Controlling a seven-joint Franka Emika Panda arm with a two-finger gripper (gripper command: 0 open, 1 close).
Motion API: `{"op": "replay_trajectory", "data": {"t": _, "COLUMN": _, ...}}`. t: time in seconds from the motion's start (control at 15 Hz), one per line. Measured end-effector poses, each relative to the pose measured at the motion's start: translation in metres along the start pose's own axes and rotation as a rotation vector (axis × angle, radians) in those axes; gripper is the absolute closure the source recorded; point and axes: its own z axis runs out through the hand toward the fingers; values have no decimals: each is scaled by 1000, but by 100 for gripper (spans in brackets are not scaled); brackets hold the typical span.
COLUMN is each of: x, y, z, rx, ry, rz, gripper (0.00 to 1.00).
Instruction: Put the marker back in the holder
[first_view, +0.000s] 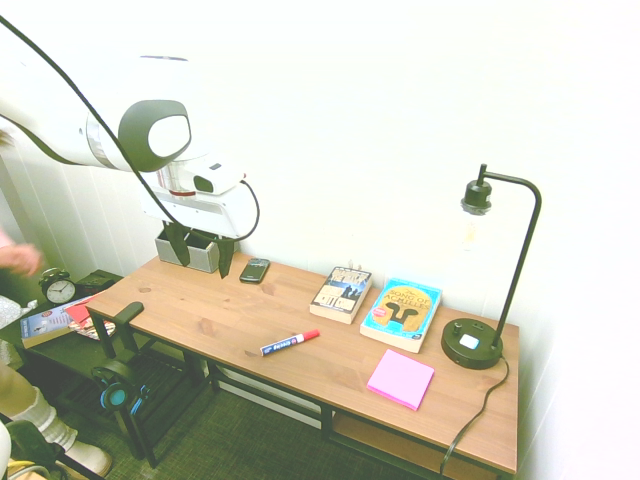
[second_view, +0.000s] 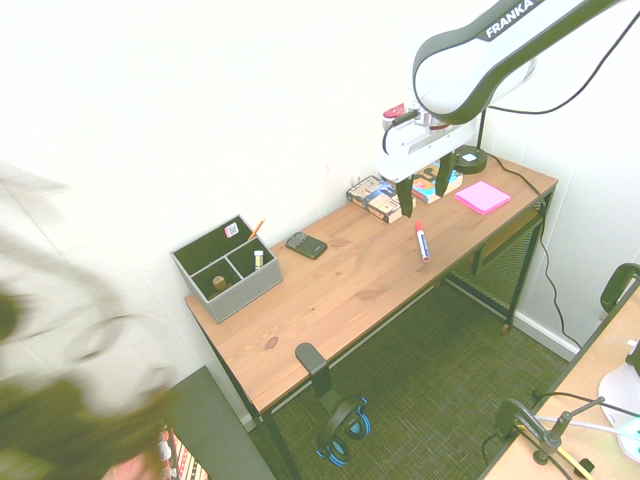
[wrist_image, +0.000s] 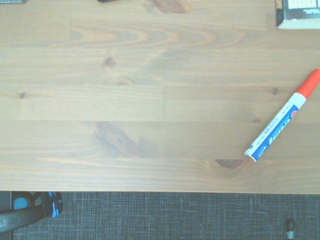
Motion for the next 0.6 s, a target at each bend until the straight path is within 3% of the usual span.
{"op": "replay_trajectory", "data": {"t": 0.27, "x": 7, "y": -2, "z": 10, "rx": 20, "ry": 2, "rz": 56, "gripper": 0}}
{"op": "replay_trajectory", "data": {"t": 0.6, "x": 52, "y": 16, "z": 81, "rx": -5, "ry": 47, "rz": 373, "gripper": 0}}
